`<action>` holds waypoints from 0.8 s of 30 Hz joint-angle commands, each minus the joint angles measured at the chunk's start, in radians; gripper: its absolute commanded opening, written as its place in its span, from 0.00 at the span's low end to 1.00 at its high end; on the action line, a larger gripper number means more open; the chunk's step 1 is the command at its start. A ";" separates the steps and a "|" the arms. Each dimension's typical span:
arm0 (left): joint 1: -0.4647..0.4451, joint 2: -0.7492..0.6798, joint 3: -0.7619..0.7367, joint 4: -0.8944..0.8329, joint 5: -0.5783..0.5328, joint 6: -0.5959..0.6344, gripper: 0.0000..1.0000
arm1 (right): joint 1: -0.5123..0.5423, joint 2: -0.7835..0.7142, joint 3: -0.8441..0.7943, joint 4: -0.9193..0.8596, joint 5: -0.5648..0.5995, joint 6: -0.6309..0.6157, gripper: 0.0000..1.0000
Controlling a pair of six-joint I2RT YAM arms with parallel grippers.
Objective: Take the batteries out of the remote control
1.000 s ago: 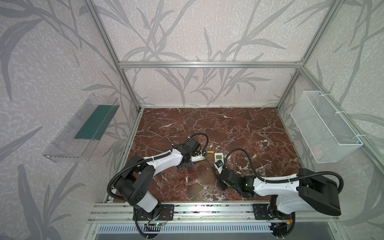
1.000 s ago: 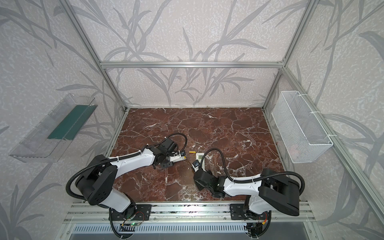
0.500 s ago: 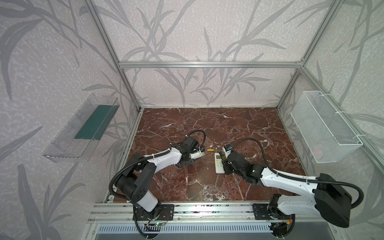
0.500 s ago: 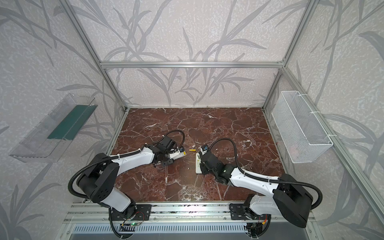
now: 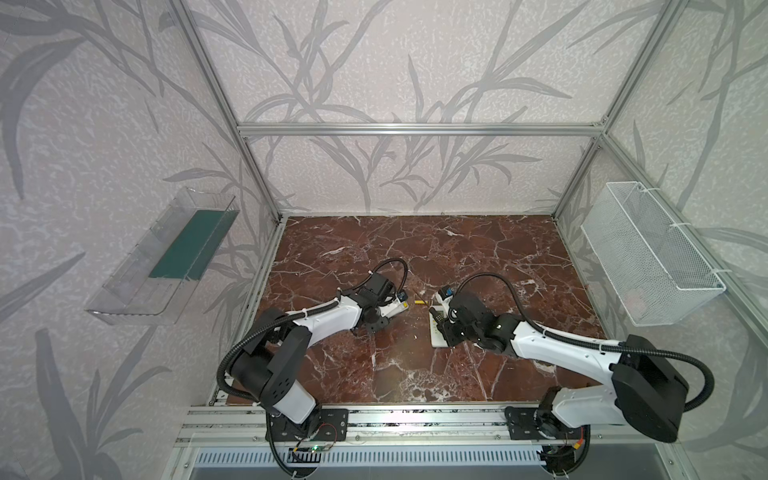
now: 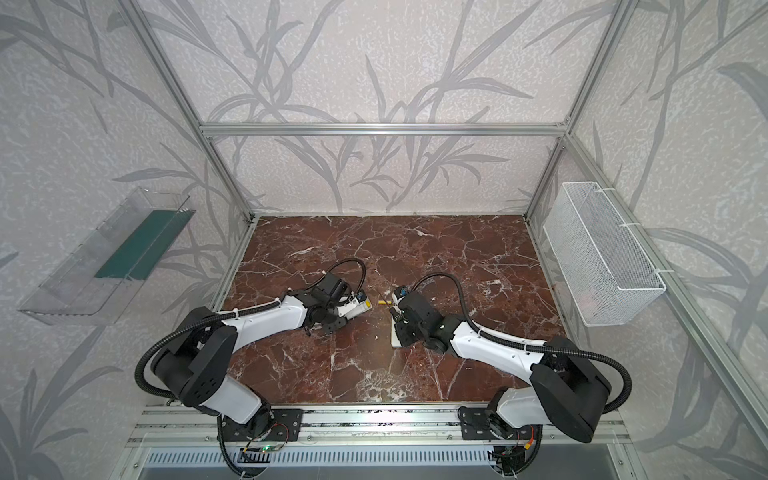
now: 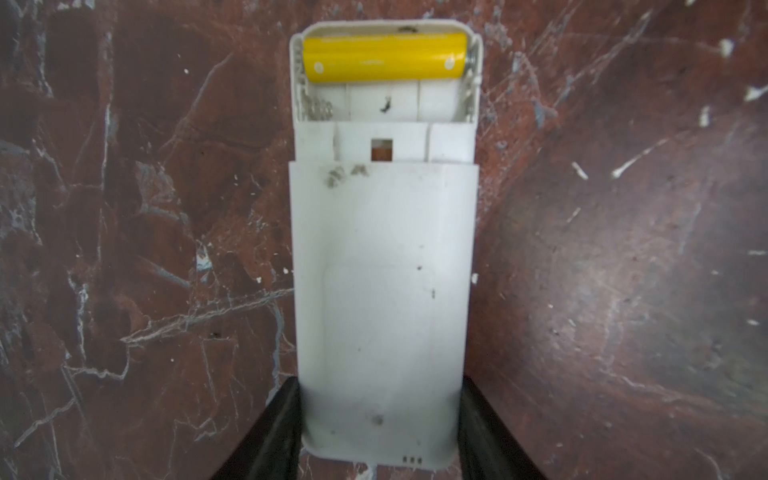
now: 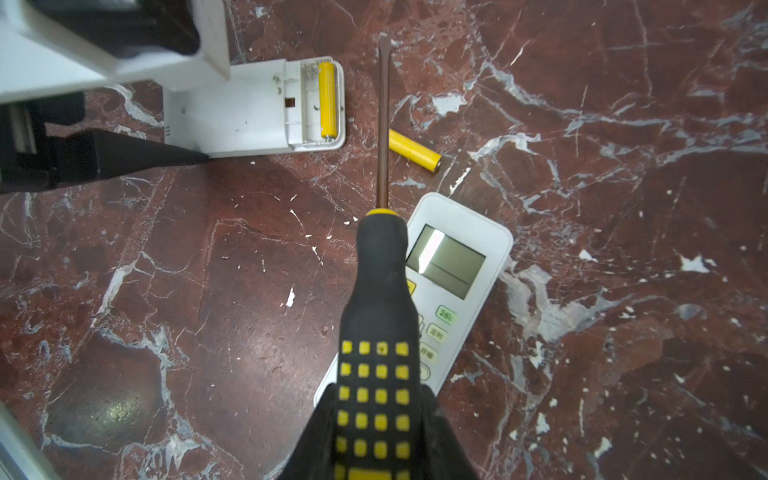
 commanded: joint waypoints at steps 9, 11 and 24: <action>-0.016 -0.032 0.020 -0.048 0.030 -0.140 0.52 | 0.105 0.056 0.039 0.001 -0.051 0.106 0.00; -0.020 -0.029 0.020 -0.052 0.031 -0.156 0.52 | 0.107 0.061 0.041 0.001 -0.050 0.116 0.00; -0.043 -0.017 0.020 -0.075 0.070 -0.215 0.51 | 0.113 0.111 0.045 0.023 0.005 0.178 0.00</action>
